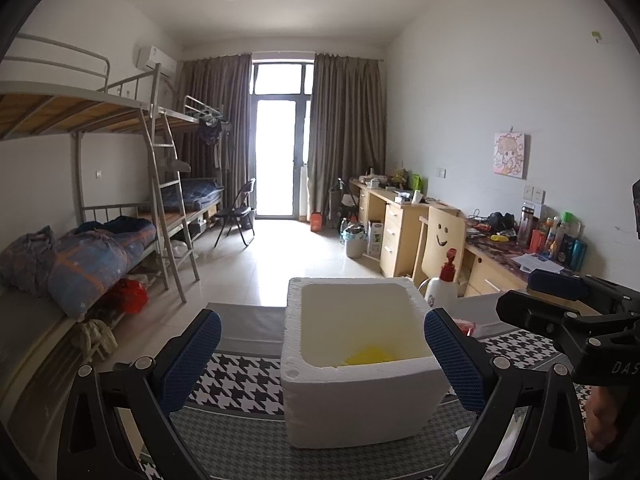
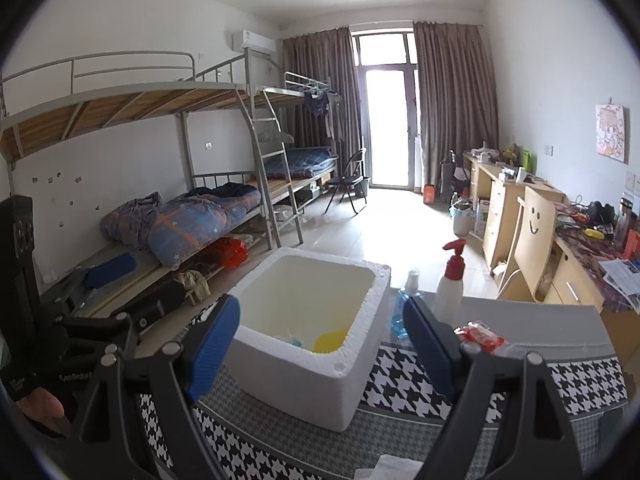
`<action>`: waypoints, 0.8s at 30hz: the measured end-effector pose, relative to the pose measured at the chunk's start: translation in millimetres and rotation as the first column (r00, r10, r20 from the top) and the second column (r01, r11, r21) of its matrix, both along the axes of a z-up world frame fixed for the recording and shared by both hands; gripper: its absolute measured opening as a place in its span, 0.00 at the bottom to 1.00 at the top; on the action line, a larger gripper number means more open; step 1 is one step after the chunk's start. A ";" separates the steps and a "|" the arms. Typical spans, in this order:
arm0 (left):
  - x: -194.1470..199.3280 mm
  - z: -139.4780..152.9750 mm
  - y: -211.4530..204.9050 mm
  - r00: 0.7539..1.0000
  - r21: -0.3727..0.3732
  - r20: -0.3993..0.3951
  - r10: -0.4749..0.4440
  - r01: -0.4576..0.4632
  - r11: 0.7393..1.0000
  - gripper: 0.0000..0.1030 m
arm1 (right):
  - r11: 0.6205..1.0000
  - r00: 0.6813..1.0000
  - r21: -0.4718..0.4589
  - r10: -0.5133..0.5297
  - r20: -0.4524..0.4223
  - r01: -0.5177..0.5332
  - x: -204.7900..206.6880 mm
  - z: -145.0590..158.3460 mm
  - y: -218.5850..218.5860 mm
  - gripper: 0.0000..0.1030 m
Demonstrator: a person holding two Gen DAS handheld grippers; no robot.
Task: Organize soft objects
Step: 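Withdraw both open tools from the foam box back toward the table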
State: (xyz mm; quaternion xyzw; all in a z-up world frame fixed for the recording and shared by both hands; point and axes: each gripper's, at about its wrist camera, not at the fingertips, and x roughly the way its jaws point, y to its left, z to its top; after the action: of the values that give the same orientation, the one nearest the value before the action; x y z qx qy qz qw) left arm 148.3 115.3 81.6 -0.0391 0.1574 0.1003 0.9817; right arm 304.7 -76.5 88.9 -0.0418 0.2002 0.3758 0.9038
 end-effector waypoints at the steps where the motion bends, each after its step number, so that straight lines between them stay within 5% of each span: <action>1: -0.2 0.3 -1.1 1.000 0.000 0.001 -0.003 0.003 1.000 0.99 | 1.000 1.000 0.000 -0.003 0.001 0.003 -0.5 0.1 -2.1 0.84; 24: -14.5 -7.9 -35.0 0.995 -0.003 0.017 -0.093 0.094 0.996 0.99 | 0.997 0.997 0.024 -0.072 0.018 0.072 -18.0 -8.1 -37.2 0.84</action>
State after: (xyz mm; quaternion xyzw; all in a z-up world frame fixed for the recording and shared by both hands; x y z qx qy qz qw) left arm 133.8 80.3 73.7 -0.0345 0.1509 0.0536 0.9865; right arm 286.8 -113.7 80.8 -0.0275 0.1886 0.3449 0.9191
